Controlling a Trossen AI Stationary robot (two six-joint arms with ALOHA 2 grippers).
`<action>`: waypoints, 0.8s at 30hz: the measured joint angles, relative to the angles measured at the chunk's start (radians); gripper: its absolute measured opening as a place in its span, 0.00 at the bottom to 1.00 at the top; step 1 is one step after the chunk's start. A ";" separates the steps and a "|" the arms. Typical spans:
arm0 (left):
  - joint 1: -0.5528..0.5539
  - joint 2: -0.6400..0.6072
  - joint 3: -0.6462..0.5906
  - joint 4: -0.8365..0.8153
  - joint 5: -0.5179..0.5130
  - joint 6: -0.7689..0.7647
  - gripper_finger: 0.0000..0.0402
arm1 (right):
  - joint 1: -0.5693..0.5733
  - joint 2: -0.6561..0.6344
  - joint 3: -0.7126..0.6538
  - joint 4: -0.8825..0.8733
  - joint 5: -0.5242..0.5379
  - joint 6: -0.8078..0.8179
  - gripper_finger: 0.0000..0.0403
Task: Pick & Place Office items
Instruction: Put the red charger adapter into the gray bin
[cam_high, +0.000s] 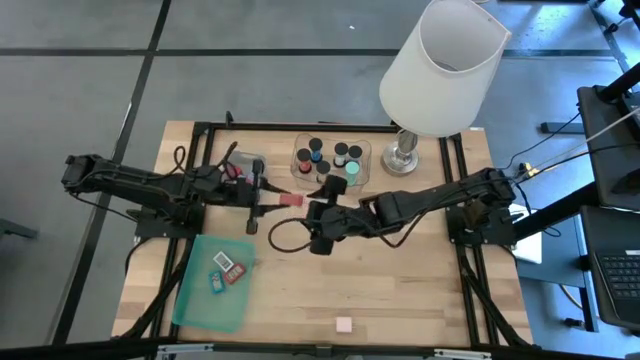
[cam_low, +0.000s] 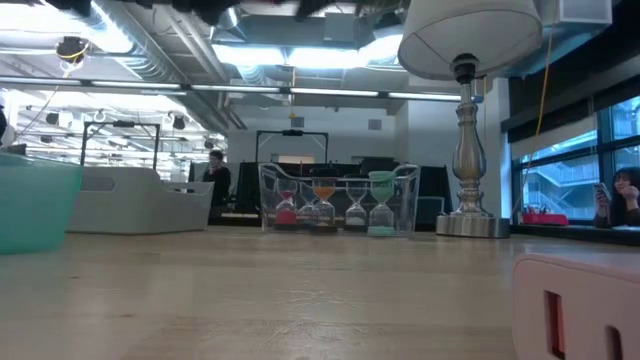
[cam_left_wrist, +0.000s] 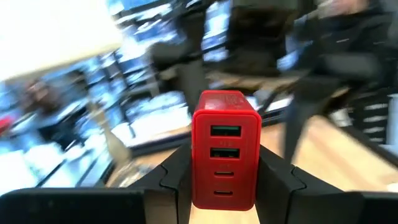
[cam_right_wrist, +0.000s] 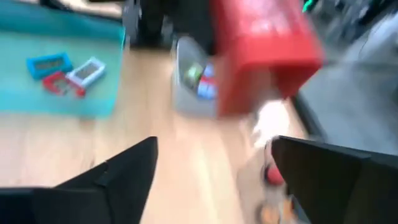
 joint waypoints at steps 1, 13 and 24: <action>0.000 0.000 0.000 -0.011 -0.047 -0.016 0.29 | 0.000 -0.009 0.000 -0.040 -0.015 0.042 0.82; 0.047 0.000 0.000 -0.545 -0.618 -0.450 0.30 | 0.049 -0.044 0.001 -0.403 -0.297 0.509 0.84; 0.098 0.000 -0.113 -0.762 -0.712 -0.839 0.30 | 0.153 -0.041 0.000 -0.423 -0.300 0.584 0.82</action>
